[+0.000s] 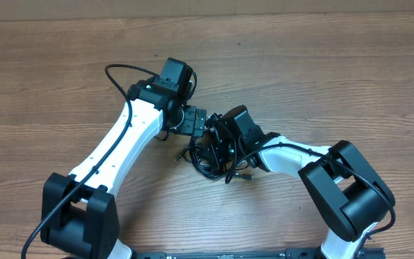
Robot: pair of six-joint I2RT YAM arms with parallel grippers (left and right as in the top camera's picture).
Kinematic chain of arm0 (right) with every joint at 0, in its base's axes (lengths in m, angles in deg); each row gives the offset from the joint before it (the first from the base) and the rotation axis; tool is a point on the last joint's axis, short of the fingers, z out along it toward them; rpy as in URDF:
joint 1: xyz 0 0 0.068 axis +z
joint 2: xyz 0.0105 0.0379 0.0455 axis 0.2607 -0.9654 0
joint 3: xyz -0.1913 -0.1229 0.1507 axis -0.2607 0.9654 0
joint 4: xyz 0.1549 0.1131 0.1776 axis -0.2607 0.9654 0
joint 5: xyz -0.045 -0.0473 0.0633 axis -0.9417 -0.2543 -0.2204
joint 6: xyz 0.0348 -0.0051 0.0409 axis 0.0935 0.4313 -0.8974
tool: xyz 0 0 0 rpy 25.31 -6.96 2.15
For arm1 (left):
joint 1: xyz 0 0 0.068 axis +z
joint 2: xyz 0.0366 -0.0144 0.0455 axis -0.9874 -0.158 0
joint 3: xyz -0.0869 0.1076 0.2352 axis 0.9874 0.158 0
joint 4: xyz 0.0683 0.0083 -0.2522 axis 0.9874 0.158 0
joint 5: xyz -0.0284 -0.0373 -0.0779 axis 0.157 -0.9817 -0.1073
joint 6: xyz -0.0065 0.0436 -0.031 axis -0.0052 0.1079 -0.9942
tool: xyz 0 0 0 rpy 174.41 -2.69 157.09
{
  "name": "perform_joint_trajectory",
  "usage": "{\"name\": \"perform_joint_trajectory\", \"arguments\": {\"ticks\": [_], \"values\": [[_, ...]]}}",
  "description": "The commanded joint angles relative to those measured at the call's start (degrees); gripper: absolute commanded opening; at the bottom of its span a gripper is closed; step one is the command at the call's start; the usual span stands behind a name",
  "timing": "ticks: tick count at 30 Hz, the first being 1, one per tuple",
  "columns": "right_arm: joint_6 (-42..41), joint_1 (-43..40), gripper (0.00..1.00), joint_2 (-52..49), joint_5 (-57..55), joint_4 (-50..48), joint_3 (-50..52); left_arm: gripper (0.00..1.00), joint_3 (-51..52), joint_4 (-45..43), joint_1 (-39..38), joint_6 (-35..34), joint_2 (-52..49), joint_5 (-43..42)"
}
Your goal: Untangle cables
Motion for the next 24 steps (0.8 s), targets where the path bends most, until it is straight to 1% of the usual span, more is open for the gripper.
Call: {"name": "perform_joint_trajectory", "arguments": {"ticks": [1, 5, 10, 16, 24], "values": [[0.02, 1.01, 0.09, -3.41, -4.98, 1.88, 1.18, 1.00, 0.42, 0.20, -0.22, -0.79, -0.20, 0.57], [0.00, 1.01, 0.04, -3.39, -4.68, 1.51, 1.11, 1.00, 0.42, 0.44, -0.22, -0.79, -0.20, 0.59], [0.00, 0.02, 0.04, -1.79, -0.61, 0.98, 1.01, 0.99, 0.42, 0.74, -0.22, -0.79, -0.20, 0.59], [-0.26, -2.64, 0.04, 4.22, 4.48, 0.92, 1.01, 1.00, 0.42, 0.70, -0.22, -0.79, -0.20, 0.59], [-1.07, -3.37, 0.04, 12.37, 4.76, 0.92, 1.01, 0.99, 0.42, 0.81, -0.22, -0.81, -0.20, 0.59]]}}
